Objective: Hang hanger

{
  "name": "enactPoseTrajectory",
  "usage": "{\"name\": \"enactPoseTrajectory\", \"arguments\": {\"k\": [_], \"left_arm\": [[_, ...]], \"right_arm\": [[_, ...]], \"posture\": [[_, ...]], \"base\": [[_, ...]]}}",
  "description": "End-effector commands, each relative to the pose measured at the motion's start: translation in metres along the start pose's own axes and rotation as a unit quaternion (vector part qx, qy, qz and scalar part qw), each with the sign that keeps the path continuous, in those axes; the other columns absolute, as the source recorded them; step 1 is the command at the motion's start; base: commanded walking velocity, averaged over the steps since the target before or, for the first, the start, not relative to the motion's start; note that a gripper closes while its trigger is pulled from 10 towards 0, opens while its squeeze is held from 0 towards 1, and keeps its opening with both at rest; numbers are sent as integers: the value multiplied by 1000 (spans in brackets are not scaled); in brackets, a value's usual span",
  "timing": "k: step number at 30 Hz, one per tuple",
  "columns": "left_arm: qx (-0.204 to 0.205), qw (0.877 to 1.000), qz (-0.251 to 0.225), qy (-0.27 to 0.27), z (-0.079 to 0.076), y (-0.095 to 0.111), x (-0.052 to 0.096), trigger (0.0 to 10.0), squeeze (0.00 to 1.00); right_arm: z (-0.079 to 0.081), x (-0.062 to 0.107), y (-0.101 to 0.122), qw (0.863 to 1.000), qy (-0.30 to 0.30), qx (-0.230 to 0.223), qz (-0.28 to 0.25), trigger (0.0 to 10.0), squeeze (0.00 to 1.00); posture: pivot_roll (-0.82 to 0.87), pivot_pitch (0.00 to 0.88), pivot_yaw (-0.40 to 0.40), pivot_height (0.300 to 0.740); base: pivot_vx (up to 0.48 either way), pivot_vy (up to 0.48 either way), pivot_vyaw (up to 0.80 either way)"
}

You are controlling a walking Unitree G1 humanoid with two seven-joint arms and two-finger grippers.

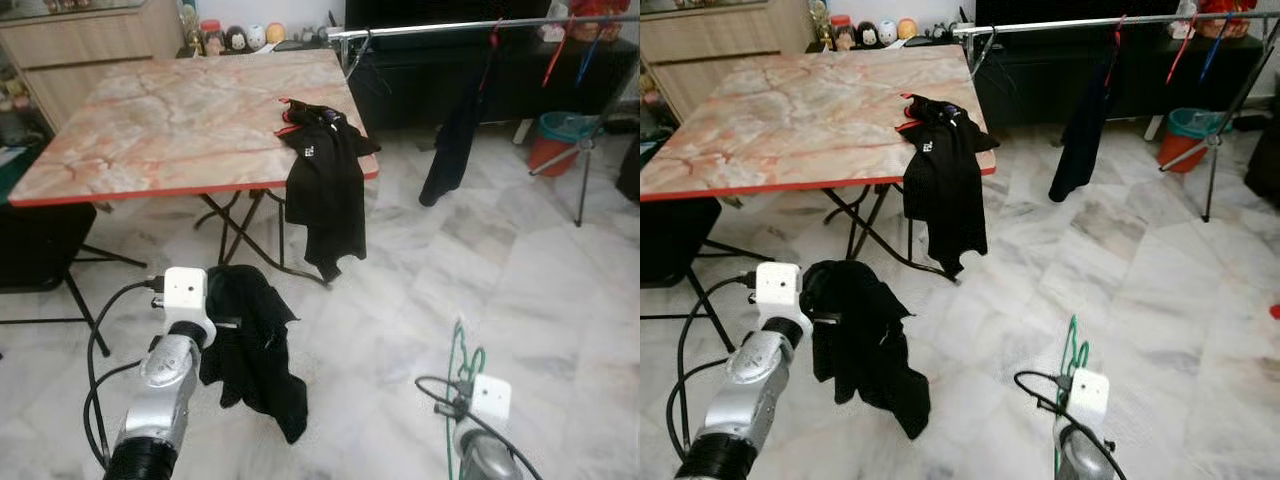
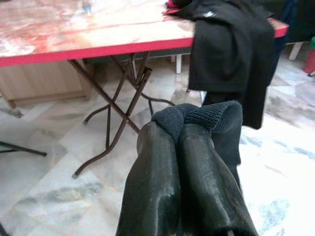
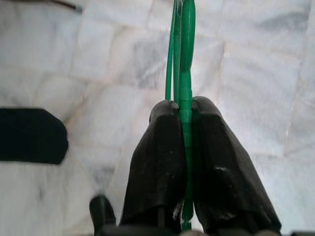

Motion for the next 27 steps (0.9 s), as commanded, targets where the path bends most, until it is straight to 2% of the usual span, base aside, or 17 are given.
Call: {"name": "enactPoseTrajectory", "arguments": {"k": [1, 5, 7, 11, 14, 27], "left_arm": [[12, 1000, -29, -3, -2, 16, -3, 10000, 0], [17, 999, -44, -6, -3, 23, -3, 10000, 0], [16, 999, -51, -5, -3, 27, -3, 10000, 0], [16, 998, -53, -5, -3, 29, -3, 10000, 0], [16, 998, -54, -6, -4, 28, -4, 10000, 0], [15, 998, -58, -7, -4, 31, -5, 10000, 0]], "right_arm": [[1, 2, -17, 999, 9, 12, 29, 10000, 0], [-1, 6, -33, 998, 14, 29, 55, 10000, 0], [-2, 9, -44, 996, 15, 57, 65, 10000, 0], [-2, 12, -54, 995, 18, 54, 78, 10000, 0], [-2, 14, -61, 995, 21, 43, 89, 10000, 0], [1, 23, -84, 990, 35, 60, 119, 10000, 0]], "posture": [[43, 0, 50, 740], [48, 0, 49, 740], [49, 0, 48, 740], [46, 0, 49, 740], [41, 0, 51, 740], [43, 0, 51, 740]], "base": [[0, 0, 0], [0, 0, 0], [313, 0, 400], [381, 0, 800], [406, 0, 0], [419, 0, 0]]}}
Point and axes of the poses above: a point about 5 cm out from each wrist's last joint towards the gripper, its own x axis pointing back from the gripper into the wrist, its own y axis along the axis of the wrist's last joint, z = x × y, the point moved 6 cm from there along -x, pointing out of the wrist towards the gripper, and after that the axes turned 15 degrees about x, right-handed, at the moved point
